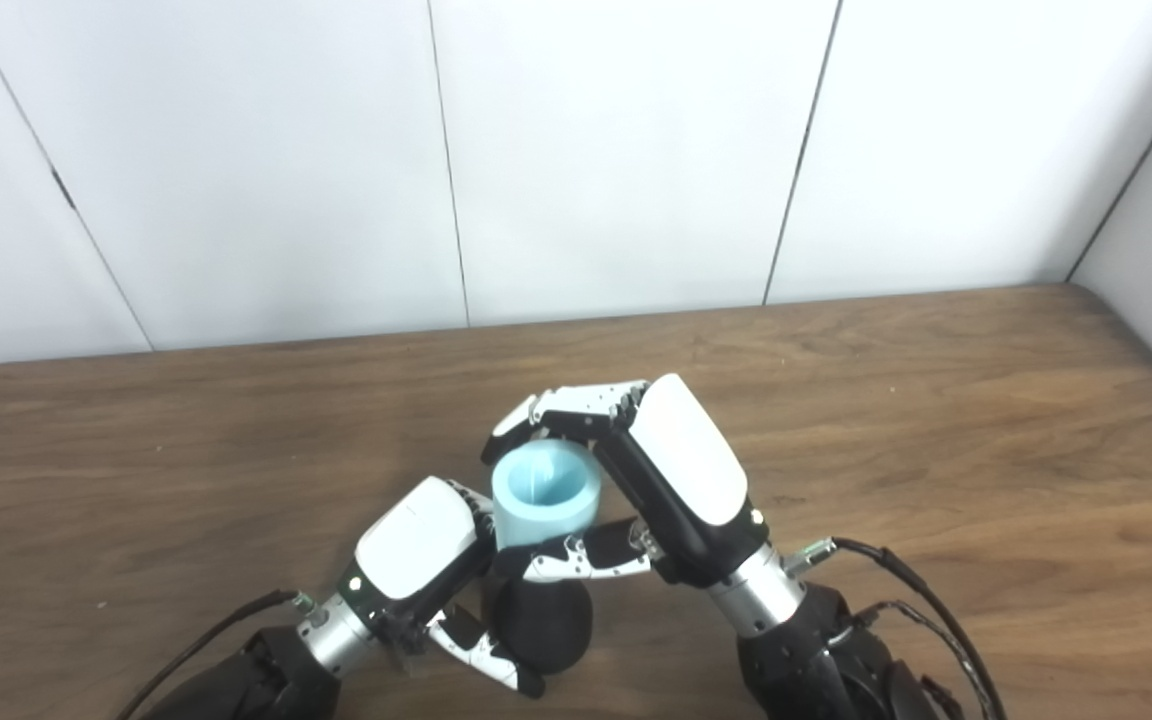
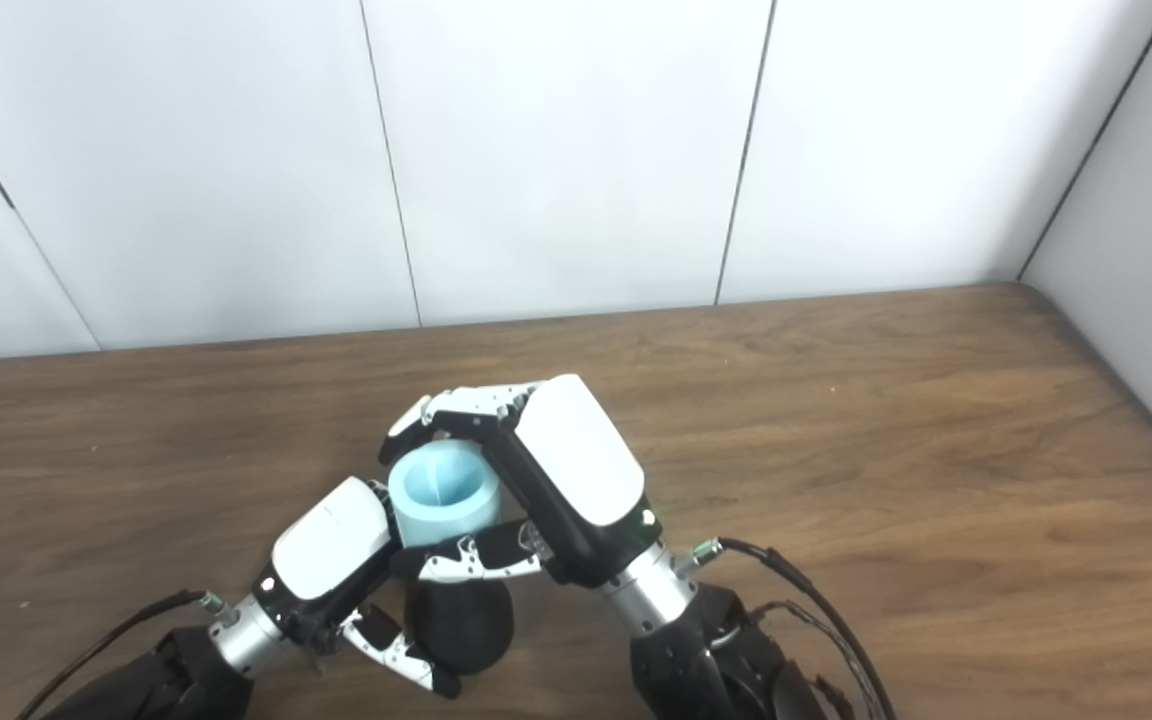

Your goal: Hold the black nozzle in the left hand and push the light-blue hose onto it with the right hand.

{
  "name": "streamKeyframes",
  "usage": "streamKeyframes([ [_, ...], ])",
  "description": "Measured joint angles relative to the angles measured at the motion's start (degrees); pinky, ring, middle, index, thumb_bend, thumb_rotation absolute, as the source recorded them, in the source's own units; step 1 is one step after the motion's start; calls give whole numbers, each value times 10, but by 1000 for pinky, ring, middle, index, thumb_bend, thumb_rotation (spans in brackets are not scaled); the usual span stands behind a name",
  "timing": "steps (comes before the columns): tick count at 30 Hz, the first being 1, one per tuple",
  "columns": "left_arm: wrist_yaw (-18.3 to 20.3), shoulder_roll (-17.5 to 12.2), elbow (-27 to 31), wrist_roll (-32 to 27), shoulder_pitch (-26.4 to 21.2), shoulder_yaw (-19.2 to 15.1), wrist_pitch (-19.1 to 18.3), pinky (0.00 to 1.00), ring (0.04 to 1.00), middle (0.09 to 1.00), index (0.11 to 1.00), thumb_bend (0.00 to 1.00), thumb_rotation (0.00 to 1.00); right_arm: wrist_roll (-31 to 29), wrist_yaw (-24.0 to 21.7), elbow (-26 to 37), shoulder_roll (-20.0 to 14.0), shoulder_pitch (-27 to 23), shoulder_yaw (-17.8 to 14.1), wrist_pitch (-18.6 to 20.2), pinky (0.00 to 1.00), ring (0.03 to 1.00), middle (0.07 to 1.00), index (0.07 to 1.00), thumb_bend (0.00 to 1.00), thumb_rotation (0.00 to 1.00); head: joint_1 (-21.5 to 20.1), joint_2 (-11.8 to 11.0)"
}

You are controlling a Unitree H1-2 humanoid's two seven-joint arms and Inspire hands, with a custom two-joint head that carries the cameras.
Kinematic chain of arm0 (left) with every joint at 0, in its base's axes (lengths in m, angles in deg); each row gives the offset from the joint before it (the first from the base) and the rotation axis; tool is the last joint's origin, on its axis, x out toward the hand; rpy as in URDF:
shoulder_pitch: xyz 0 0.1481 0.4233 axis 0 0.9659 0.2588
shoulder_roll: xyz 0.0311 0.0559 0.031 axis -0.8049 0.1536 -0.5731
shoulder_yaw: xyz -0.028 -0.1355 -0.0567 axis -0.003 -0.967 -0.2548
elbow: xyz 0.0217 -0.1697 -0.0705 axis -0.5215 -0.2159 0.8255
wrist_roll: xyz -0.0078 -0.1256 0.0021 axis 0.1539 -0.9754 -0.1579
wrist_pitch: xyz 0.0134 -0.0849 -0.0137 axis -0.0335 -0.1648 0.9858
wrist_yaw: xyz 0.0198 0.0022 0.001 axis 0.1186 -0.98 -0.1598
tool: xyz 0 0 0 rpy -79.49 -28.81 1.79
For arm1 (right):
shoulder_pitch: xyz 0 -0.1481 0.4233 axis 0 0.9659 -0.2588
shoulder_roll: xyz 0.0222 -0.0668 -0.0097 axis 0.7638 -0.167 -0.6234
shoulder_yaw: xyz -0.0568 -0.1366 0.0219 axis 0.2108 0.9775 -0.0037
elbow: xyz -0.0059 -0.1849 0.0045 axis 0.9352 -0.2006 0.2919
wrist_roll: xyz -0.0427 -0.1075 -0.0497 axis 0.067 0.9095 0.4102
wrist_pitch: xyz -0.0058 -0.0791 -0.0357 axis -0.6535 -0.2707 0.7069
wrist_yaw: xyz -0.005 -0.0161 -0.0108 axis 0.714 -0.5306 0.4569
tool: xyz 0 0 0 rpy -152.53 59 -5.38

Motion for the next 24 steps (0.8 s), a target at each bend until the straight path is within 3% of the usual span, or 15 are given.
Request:
streamKeyframes([
  [7, -1, 0, 0, 1, 0, 0, 0, 137, 189, 471, 479, 525, 0, 0, 0, 0, 0, 2, 6, 1, 229, 366, 498, 540, 508, 0, 0, 0],
  [15, -1, 0, 0, 1, 0, 0, 0, 147, 203, 472, 479, 524, 0, 0, 1, 1, 0, 8, 17, 0, 287, 376, 491, 542, 510, 0, -1, 0],
  [24, 10, -1, 3, 1, 2, -2, 0, 131, 181, 471, 480, 525, 0, 12, 4, 5, -15, 21, 29, -8, 254, 349, 459, 549, 507, 0, -2, 0],
])
